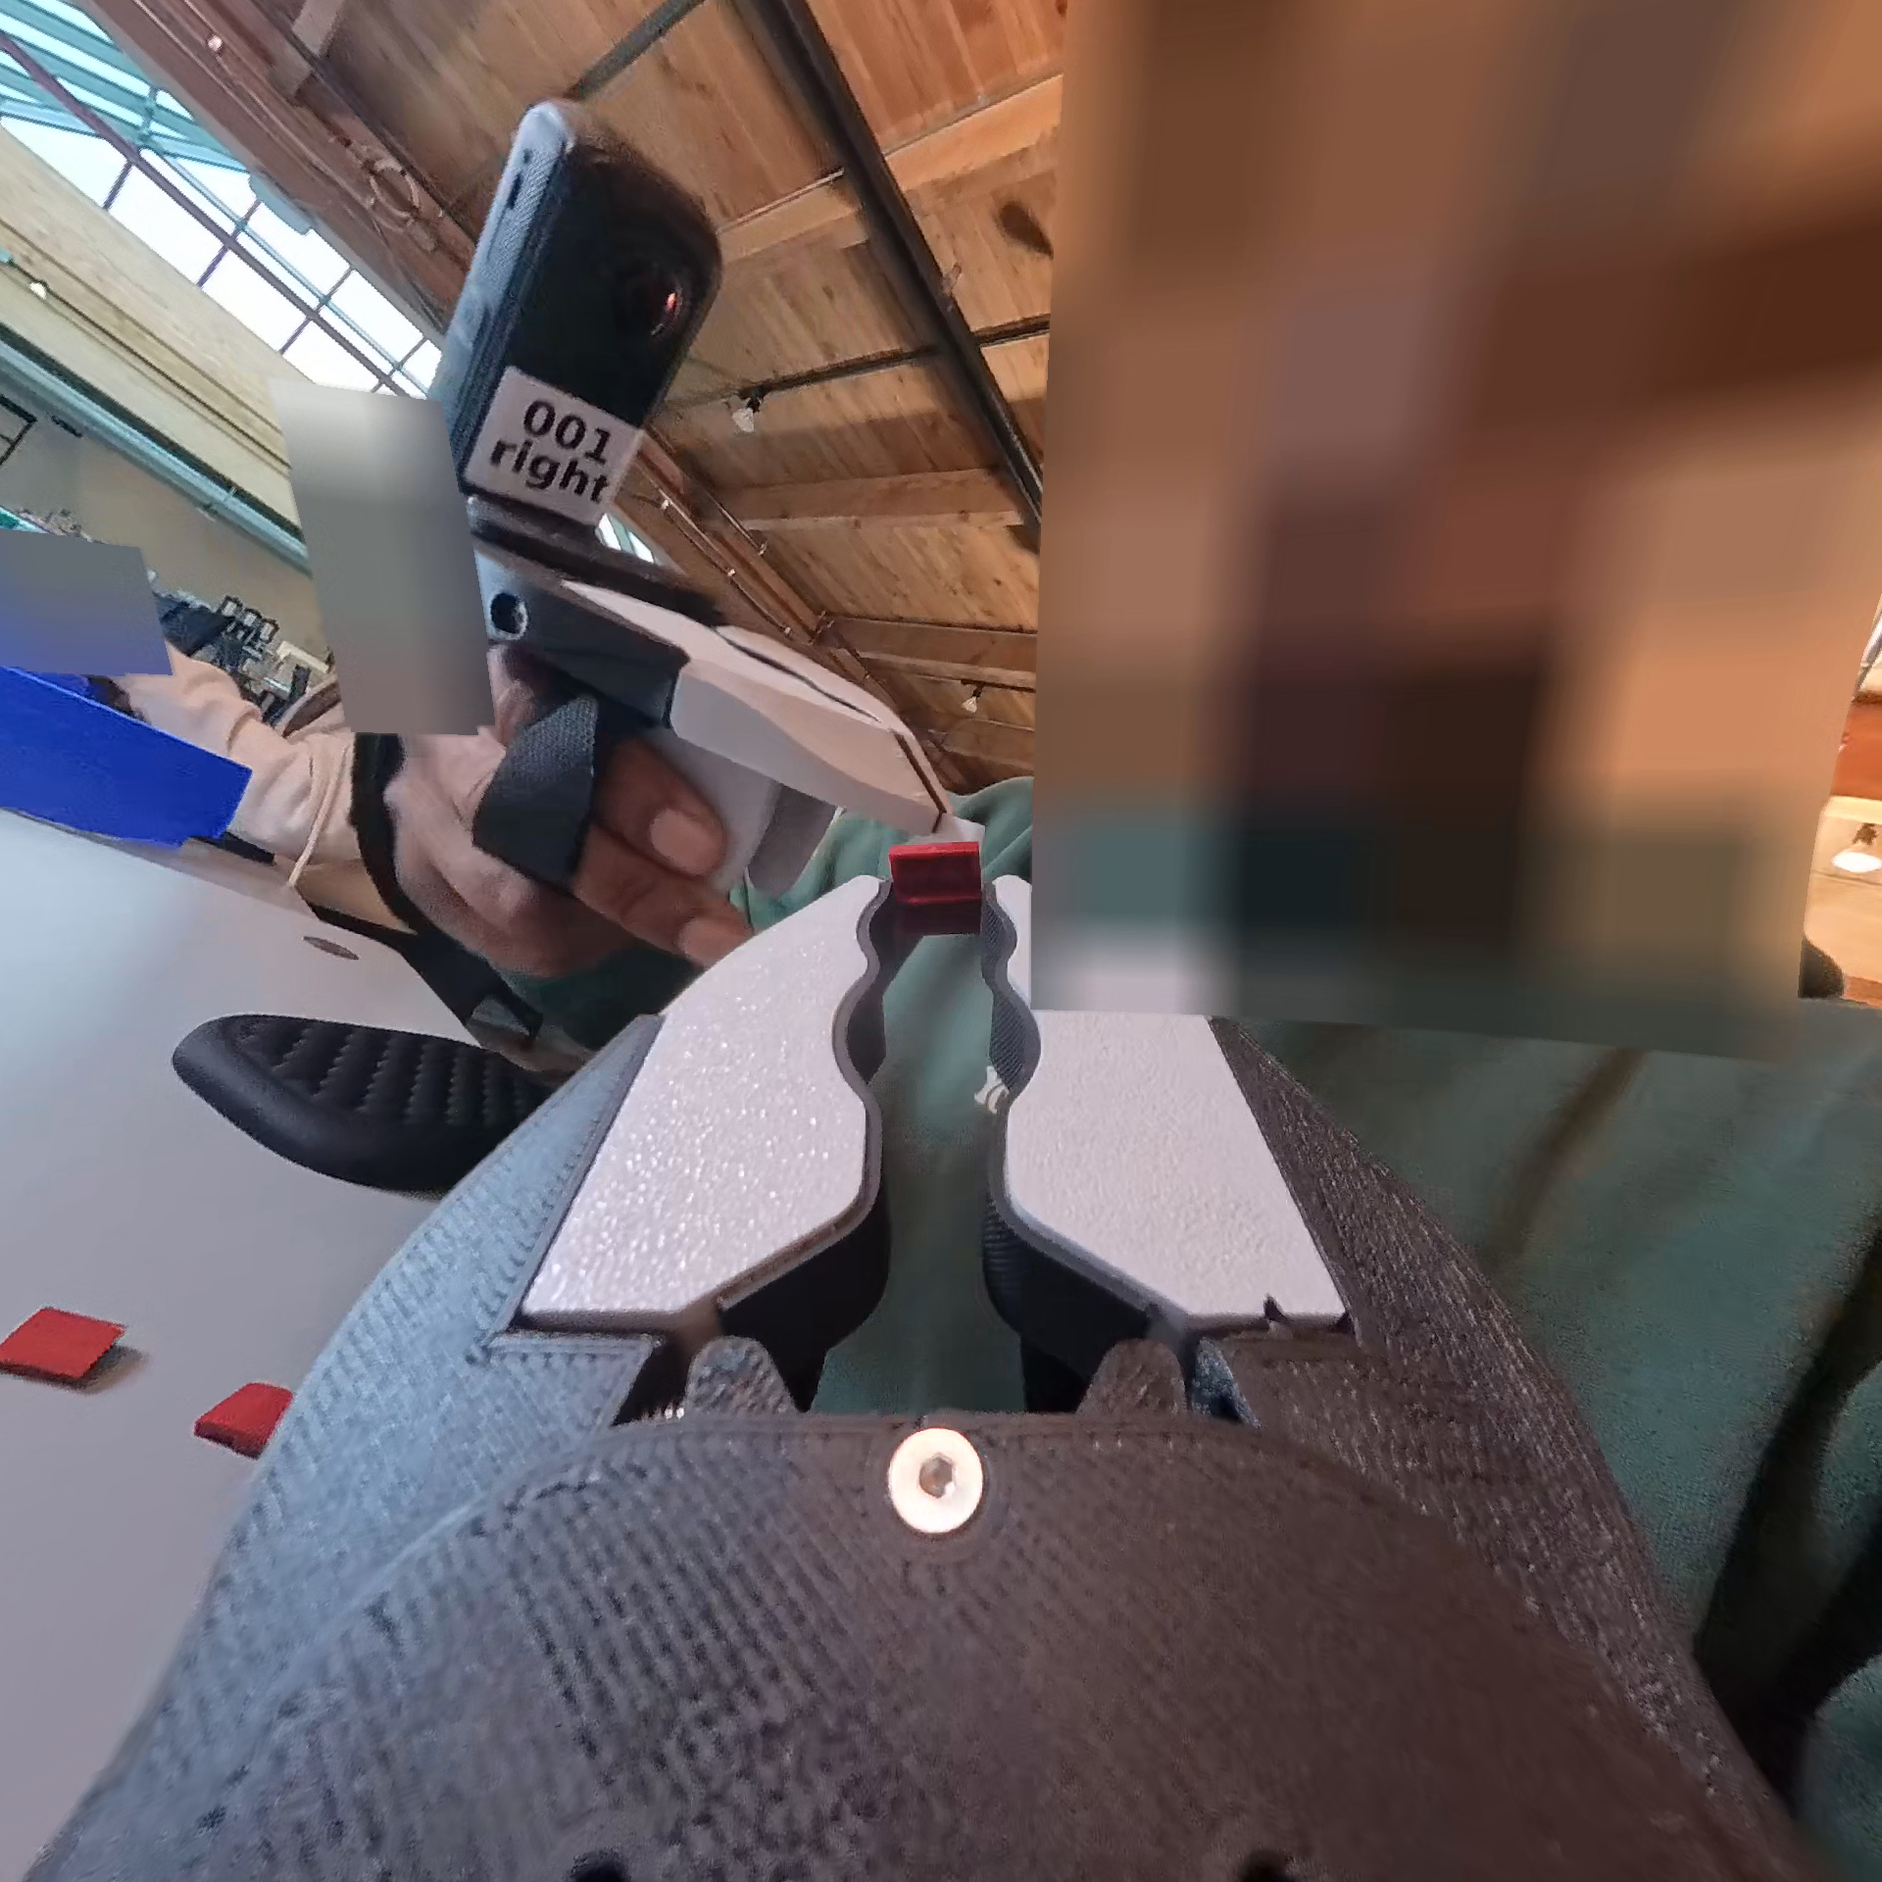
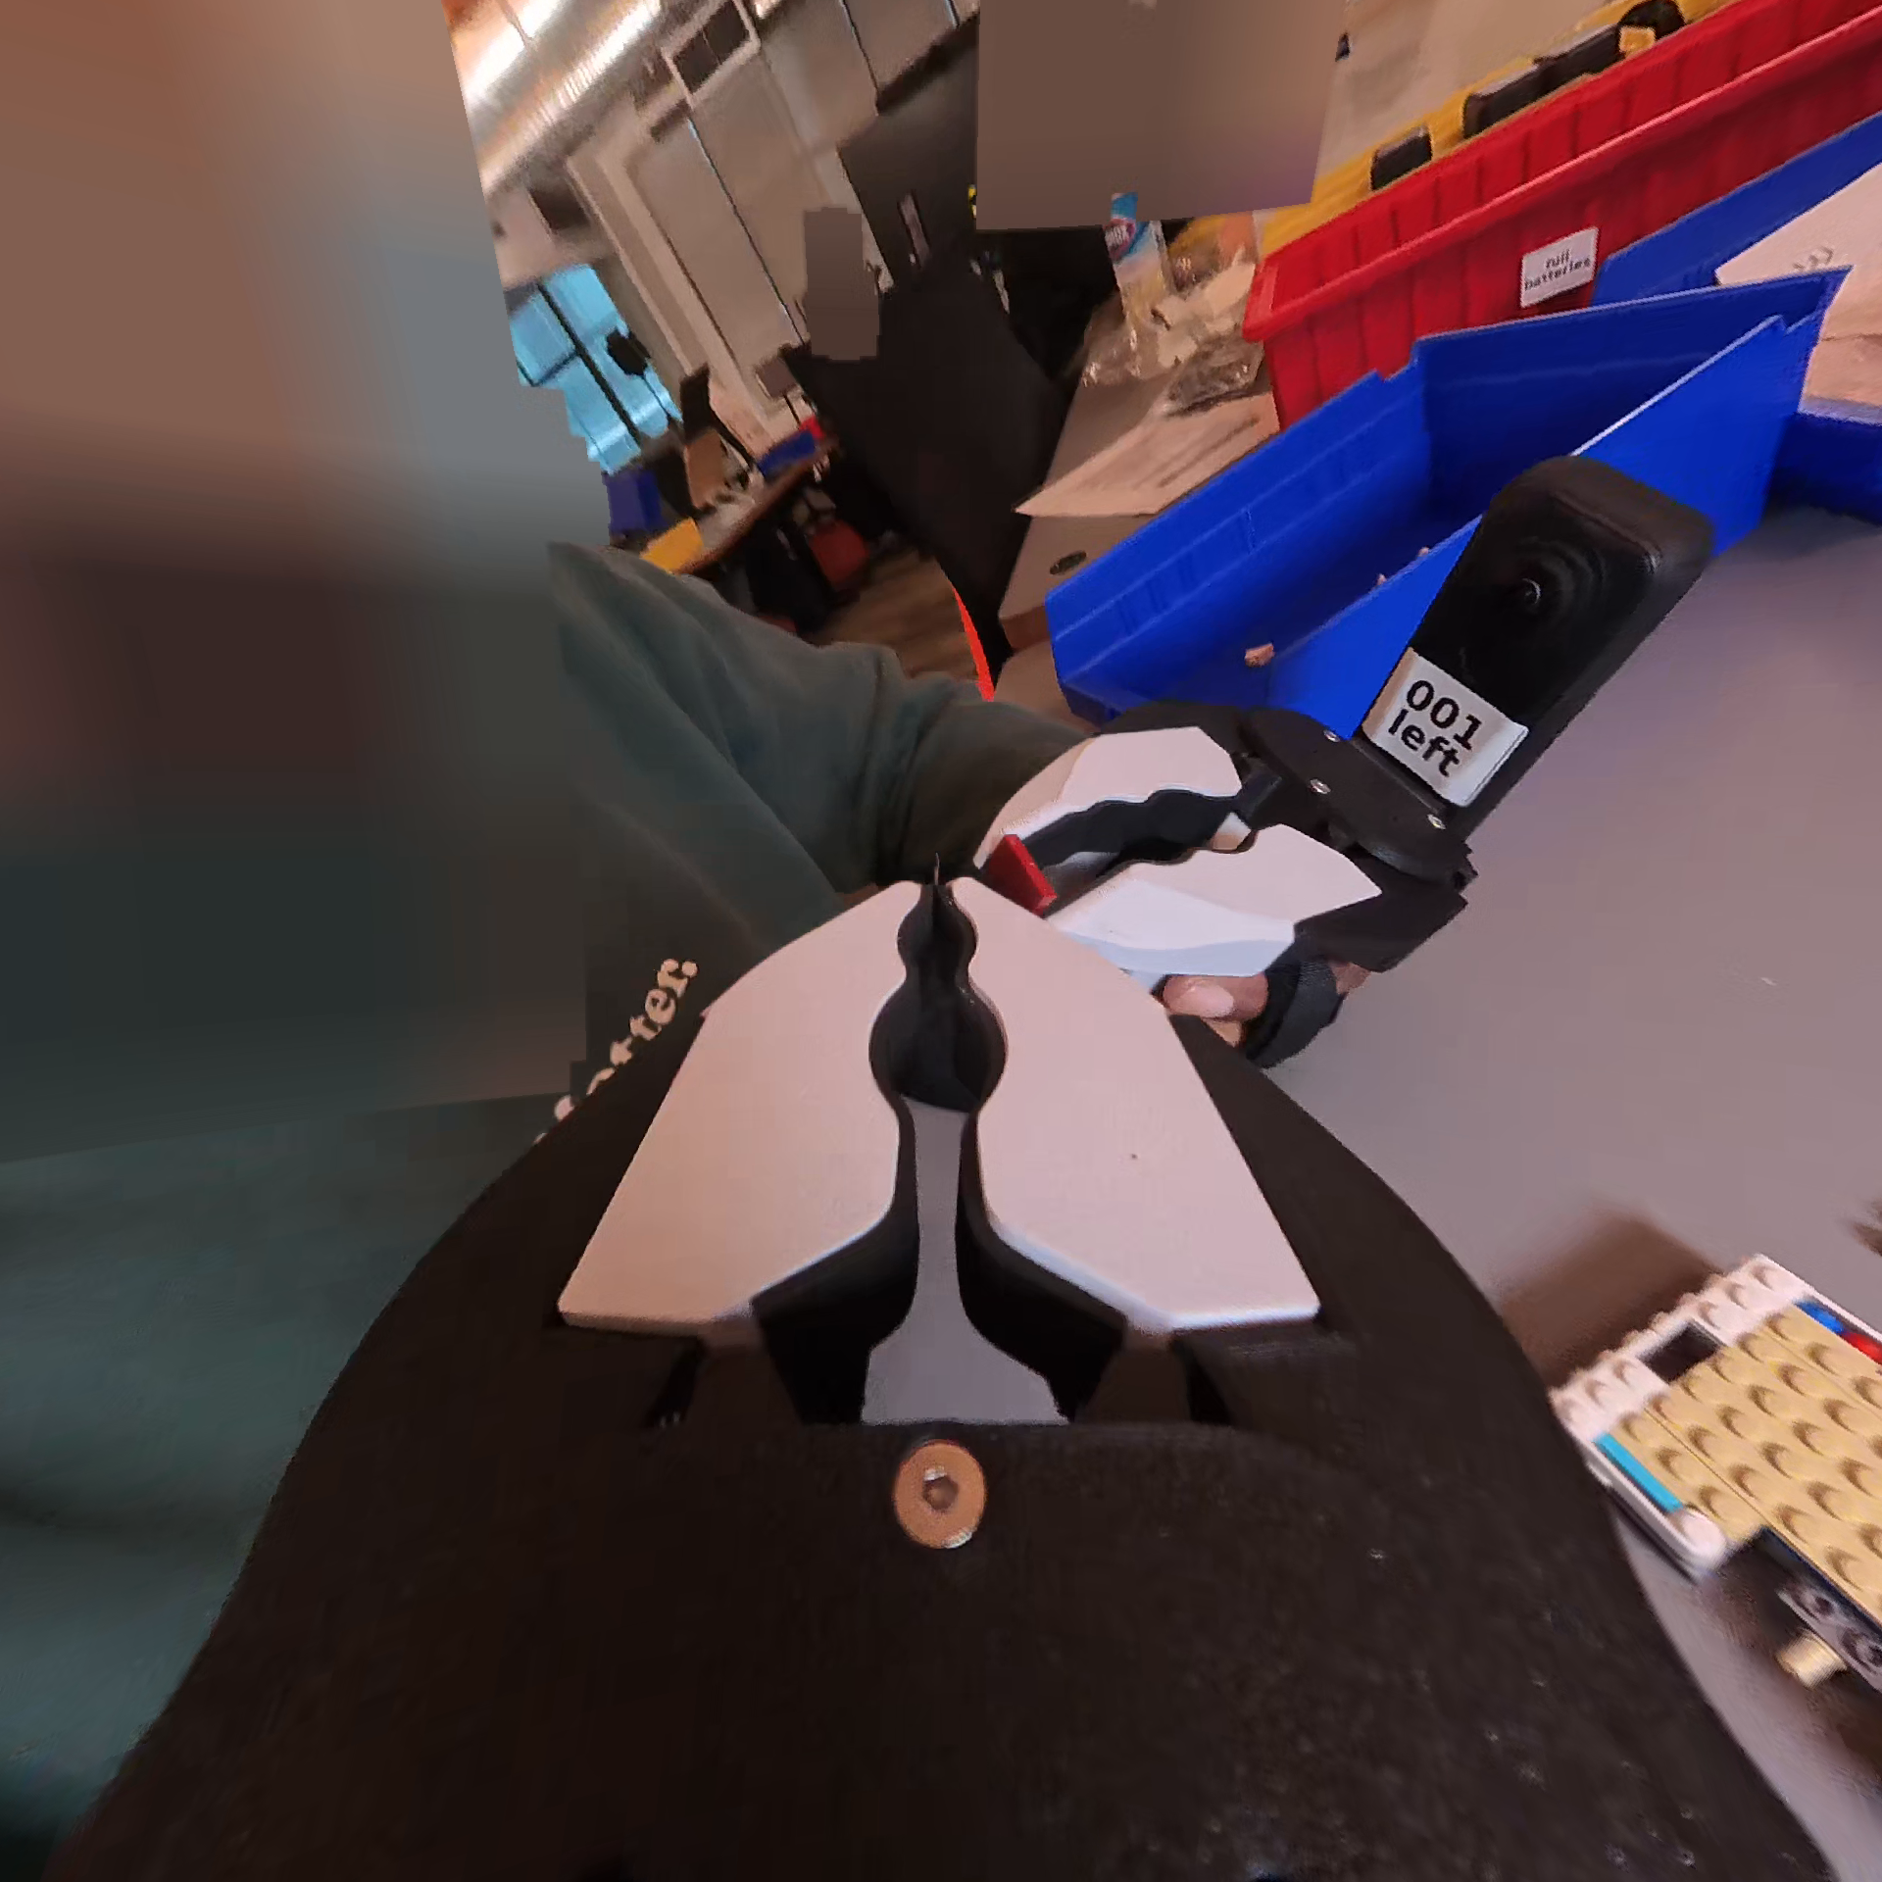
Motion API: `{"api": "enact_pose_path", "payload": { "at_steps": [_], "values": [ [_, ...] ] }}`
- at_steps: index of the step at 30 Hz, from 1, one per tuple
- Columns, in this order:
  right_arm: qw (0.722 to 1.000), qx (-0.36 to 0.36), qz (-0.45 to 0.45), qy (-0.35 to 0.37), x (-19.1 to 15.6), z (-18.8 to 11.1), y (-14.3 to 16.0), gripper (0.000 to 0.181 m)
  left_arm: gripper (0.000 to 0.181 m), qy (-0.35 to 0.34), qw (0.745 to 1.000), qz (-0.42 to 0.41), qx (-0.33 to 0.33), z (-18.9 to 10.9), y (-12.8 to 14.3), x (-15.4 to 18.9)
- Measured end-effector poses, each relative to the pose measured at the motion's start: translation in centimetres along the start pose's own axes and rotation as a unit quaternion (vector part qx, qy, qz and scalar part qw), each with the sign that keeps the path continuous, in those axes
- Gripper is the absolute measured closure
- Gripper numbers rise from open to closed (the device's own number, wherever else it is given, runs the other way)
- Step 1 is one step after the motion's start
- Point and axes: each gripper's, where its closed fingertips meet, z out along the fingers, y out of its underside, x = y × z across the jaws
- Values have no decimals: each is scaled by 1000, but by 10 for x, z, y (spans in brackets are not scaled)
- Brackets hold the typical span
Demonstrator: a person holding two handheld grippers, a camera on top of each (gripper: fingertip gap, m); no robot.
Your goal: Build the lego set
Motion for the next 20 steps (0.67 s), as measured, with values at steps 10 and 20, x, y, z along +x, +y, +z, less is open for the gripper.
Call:
{"api": "enact_pose_path", "payload": {
  "at_steps": [10, 20],
  "values": [
    [999, 22, 35, -7, 11, 7, -1, 181, 165, 1, 1000, 5, 9, -2, -3, 1],
    [998, 32, 57, -12, 13, 6, 0, 181, 165, -3, 1000, 10, 7, -2, -3, 1]
  ]
}}
